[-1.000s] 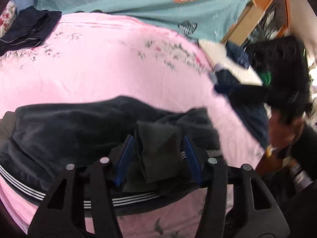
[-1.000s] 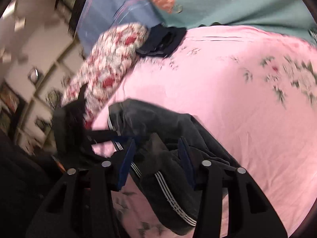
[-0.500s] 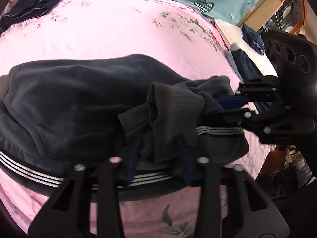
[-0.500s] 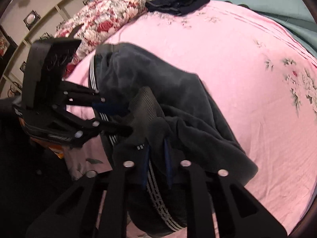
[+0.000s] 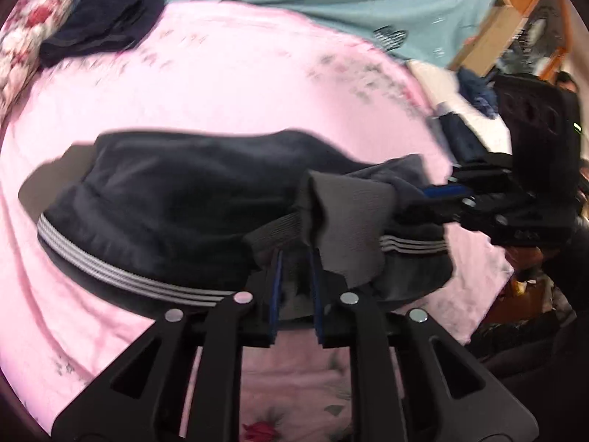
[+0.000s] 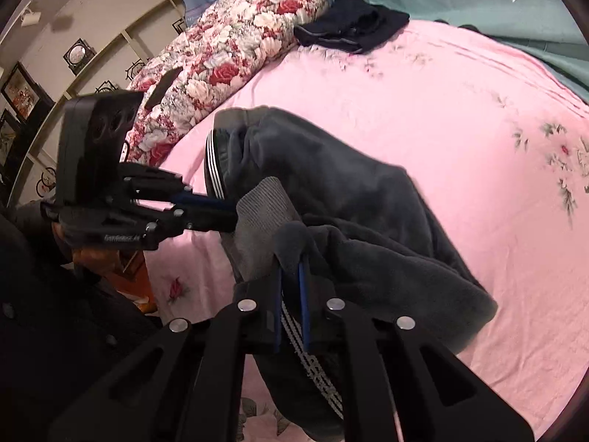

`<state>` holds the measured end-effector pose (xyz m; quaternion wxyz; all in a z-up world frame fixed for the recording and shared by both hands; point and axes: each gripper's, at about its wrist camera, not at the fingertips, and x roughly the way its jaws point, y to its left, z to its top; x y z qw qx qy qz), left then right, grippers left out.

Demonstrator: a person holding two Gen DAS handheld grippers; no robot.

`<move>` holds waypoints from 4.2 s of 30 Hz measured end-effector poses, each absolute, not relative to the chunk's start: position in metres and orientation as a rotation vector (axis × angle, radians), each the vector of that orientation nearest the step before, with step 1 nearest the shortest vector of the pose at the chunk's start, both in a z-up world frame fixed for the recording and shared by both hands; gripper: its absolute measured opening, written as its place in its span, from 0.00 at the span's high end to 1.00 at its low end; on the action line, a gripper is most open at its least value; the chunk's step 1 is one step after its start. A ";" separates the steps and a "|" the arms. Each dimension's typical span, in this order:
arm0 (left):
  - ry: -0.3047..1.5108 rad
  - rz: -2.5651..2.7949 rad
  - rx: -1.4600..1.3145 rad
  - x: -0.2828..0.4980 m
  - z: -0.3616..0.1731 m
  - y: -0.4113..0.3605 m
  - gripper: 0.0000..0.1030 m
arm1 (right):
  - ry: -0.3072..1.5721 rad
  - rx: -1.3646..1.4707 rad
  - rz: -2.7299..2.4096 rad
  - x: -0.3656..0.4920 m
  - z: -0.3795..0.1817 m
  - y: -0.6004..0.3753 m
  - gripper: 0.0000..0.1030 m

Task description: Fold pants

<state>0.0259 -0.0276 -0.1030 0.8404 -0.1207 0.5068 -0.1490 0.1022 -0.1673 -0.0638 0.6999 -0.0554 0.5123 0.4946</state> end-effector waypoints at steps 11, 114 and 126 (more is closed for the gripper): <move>1.125 -0.391 -0.462 0.075 -0.154 -0.042 0.67 | 1.118 -0.002 0.977 0.115 -0.035 -0.226 0.93; 1.015 -0.718 -0.003 0.101 -0.002 -0.141 0.75 | 0.775 0.840 0.231 -0.017 -0.109 -0.248 0.89; 0.982 -0.681 0.240 0.082 -0.009 -0.141 0.70 | 0.745 1.104 0.170 -0.049 -0.136 -0.268 0.78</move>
